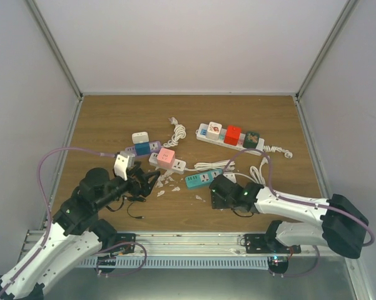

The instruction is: Insert the plug

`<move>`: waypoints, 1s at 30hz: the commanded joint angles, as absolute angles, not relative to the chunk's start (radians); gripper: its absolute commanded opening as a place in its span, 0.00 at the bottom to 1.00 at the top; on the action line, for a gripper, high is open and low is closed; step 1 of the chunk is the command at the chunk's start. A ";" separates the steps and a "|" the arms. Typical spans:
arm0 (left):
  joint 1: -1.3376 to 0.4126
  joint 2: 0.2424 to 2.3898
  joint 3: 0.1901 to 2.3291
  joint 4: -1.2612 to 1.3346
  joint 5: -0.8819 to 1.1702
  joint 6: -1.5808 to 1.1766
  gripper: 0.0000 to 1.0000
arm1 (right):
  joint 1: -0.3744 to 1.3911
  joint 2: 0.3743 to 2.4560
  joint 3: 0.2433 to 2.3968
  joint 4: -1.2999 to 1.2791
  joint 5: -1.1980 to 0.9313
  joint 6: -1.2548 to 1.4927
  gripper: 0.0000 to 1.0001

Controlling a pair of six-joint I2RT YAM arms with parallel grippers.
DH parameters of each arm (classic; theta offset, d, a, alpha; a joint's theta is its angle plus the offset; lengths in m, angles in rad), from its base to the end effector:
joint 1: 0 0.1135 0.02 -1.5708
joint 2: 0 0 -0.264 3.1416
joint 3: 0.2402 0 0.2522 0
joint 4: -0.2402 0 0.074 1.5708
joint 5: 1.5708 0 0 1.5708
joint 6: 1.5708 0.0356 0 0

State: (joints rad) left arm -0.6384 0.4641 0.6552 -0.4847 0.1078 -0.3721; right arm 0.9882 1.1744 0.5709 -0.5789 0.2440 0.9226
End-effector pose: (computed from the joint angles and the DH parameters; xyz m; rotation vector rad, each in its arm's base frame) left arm 0.0923 -0.0732 0.3054 0.3344 1.9116 -0.7883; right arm 0.1144 0.1580 0.1669 -0.0235 2.7114 0.2435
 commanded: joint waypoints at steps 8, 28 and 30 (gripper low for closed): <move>-0.630 0.433 0.609 -0.438 0.121 -0.364 0.99 | 1.085 1.271 0.620 -0.591 0.175 0.972 0.71; -0.630 0.460 0.606 -0.431 0.150 -0.428 0.99 | 1.100 1.393 0.755 -0.683 0.347 0.950 0.31; -0.630 0.474 0.601 -0.415 0.188 -0.484 0.99 | 1.101 1.327 0.777 -0.679 0.390 0.963 0.31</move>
